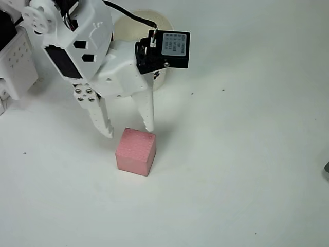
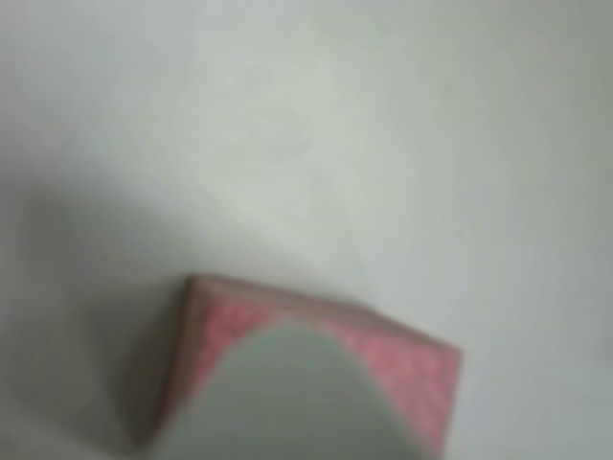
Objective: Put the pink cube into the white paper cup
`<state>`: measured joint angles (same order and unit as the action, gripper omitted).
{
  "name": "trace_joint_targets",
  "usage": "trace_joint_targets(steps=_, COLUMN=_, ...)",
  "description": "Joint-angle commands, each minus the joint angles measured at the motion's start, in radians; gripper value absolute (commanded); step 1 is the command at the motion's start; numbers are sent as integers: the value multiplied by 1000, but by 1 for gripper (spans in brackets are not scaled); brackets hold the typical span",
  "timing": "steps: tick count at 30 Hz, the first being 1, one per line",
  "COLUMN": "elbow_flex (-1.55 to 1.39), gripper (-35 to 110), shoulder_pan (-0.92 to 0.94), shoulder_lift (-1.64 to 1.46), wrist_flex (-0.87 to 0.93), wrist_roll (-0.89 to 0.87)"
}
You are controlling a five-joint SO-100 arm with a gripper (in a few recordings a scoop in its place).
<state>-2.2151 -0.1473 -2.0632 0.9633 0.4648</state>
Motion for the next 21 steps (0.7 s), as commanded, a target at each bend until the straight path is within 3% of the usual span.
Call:
trace_joint_targets(steps=1, elbow_flex=118, gripper=35, shoulder_pan=-15, shoulder_lift=6, wrist_flex=-17, wrist_roll=17)
trace_joint_targets(steps=21, elbow_flex=146, gripper=40, shoulder_pan=-8, shoulder_lift=155, wrist_flex=-48, wrist_roll=-41)
